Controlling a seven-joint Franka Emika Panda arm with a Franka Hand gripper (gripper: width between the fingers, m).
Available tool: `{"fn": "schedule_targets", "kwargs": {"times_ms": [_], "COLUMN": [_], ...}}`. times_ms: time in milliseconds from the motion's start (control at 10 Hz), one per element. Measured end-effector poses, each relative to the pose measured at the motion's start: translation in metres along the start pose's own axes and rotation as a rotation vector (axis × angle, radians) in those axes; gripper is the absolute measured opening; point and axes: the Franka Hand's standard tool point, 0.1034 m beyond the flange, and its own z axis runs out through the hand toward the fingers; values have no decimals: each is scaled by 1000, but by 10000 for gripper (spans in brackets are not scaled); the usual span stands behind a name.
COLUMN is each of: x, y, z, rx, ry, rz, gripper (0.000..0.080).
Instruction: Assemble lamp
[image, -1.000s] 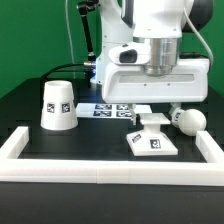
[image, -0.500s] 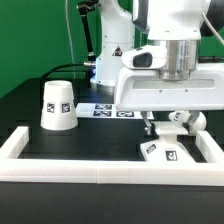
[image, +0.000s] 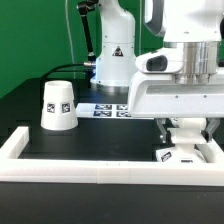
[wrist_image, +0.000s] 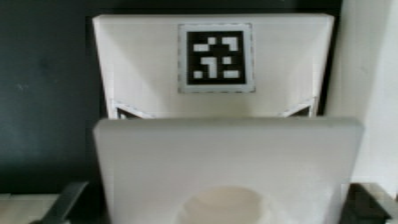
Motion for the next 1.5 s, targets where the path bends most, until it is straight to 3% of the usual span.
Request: {"fn": "schedule_targets", "kwargs": {"times_ms": [200,300,400,500,600,800,1000,1300,1500], "x": [0,0,0,-4,-23,-53,-84,-105,-115], "y": [-1,-1,-1,1,8,10,14,-4,-11], "z": [0,0,0,-3,-14,-21,-37,-54,-57], "rx": [0,0,0,0,0,-1,-1,-4,-8], "ry": [0,0,0,6,5,-16,-23,-22,-38], "rz": [-2,-2,-3,-40,-88,-119,-149,-301,-475], "gripper": [535,609,609,682,696,696,698,698,698]}}
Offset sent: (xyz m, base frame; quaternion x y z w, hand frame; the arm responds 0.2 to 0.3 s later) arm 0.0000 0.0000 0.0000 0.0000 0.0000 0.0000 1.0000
